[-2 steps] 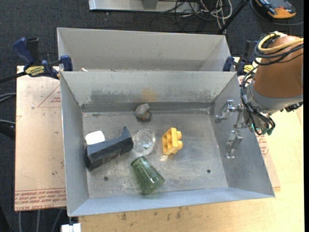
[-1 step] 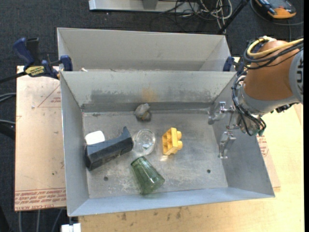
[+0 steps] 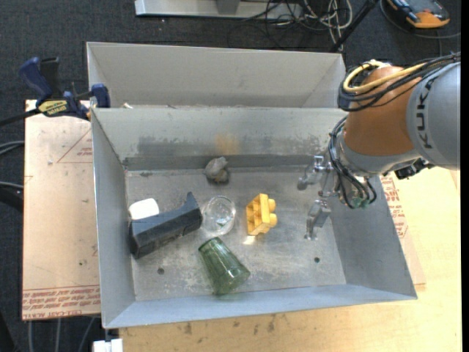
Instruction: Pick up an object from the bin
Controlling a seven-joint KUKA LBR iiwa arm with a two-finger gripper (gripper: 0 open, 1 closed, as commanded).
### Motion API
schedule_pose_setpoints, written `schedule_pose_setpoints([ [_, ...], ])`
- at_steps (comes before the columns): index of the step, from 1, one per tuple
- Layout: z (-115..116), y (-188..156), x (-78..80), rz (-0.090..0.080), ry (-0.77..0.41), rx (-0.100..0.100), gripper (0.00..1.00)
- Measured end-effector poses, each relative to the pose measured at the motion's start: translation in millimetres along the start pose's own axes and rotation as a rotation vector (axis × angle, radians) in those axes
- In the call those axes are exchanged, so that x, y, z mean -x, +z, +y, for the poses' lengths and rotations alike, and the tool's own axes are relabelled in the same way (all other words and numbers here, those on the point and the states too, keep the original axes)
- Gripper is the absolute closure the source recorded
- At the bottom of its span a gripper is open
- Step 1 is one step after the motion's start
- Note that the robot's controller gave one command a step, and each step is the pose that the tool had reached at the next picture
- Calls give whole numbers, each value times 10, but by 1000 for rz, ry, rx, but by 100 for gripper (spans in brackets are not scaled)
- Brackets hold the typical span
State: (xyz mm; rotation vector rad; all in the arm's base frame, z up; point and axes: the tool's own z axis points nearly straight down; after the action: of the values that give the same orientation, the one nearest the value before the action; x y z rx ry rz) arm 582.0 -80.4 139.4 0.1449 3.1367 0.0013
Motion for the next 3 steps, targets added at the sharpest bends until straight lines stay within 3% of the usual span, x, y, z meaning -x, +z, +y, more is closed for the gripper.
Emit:
schedule_pose_setpoints([
  [1, 493, -13, 125, -1, -27, 0, 0],
  [2, 1030, 419, -43, -13, -170, 3, 100],
  [3, 1029, 418, -43, -13, -170, 3, 100],
])
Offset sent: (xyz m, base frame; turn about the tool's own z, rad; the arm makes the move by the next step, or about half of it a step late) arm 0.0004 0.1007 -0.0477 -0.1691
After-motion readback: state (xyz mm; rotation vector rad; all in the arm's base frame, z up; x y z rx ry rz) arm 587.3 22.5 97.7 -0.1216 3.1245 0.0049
